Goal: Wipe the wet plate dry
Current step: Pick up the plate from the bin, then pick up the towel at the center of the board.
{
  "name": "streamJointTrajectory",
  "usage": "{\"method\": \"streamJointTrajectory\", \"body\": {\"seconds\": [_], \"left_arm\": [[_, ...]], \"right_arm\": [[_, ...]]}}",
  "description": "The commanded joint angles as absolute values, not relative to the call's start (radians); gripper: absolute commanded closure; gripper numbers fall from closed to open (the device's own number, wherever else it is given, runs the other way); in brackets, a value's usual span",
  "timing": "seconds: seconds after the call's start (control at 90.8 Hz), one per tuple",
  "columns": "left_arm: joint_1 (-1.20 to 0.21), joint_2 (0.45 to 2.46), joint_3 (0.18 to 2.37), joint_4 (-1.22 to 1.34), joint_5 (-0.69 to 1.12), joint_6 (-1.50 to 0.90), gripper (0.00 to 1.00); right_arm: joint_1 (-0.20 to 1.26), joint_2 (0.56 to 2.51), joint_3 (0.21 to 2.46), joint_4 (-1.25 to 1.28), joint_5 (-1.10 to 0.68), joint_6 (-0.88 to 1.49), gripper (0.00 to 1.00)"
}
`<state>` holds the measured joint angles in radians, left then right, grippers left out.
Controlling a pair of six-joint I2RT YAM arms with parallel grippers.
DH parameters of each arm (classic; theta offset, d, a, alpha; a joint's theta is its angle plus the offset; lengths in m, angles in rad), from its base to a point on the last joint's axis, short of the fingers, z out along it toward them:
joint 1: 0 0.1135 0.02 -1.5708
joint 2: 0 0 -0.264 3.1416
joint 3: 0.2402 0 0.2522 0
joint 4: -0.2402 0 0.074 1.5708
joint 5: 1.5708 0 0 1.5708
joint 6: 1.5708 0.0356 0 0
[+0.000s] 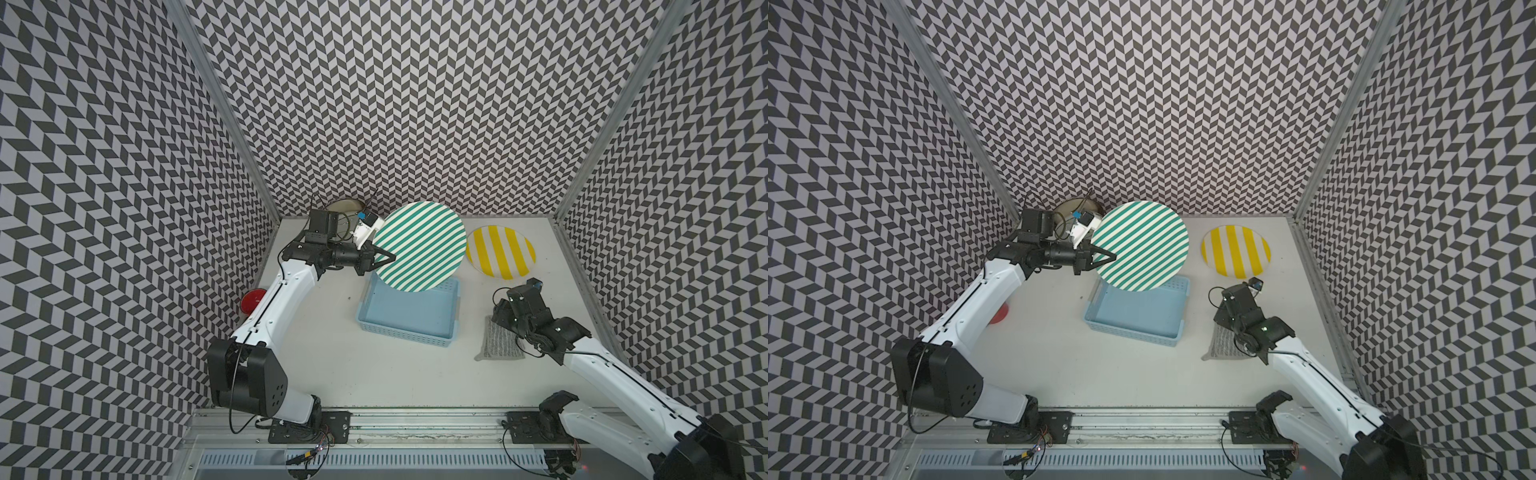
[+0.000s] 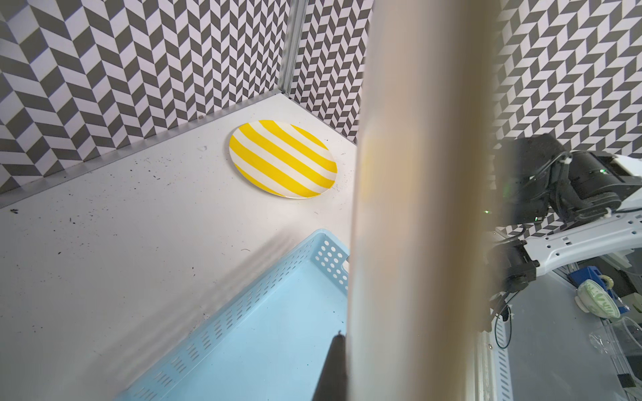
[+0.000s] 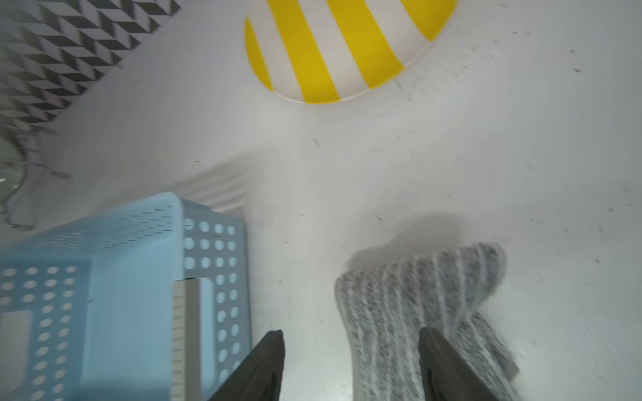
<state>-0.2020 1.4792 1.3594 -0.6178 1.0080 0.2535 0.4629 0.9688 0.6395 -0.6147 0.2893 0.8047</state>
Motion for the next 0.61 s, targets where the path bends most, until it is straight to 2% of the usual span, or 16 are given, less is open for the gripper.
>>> {"method": "streamJointTrajectory", "body": {"seconds": [0.0,0.308,0.474,0.54,0.573,0.595], "left_arm": [[-0.198,1.471,1.364,-0.546,1.057,0.238,1.00],[-0.198,1.465,1.362,-0.548,1.058,0.239,1.00],[-0.198,1.464,1.362,-0.559,1.051,0.248,1.00],[-0.198,1.462,1.363,-0.560,1.048,0.248,1.00],[-0.198,1.463,1.362,-0.560,1.047,0.248,1.00],[-0.198,1.462,1.363,-0.559,1.047,0.247,1.00]], "right_arm": [[0.480,0.947,0.641,-0.666,0.367,0.882,0.35],[0.484,1.058,0.563,-0.586,0.331,0.967,0.34],[0.484,1.132,0.518,-0.473,0.339,0.963,0.38],[0.484,1.167,0.515,-0.440,0.352,0.966,0.47],[0.482,1.184,0.524,-0.438,0.358,0.962,0.57],[0.483,1.192,0.533,-0.438,0.362,0.957,0.68]]}}
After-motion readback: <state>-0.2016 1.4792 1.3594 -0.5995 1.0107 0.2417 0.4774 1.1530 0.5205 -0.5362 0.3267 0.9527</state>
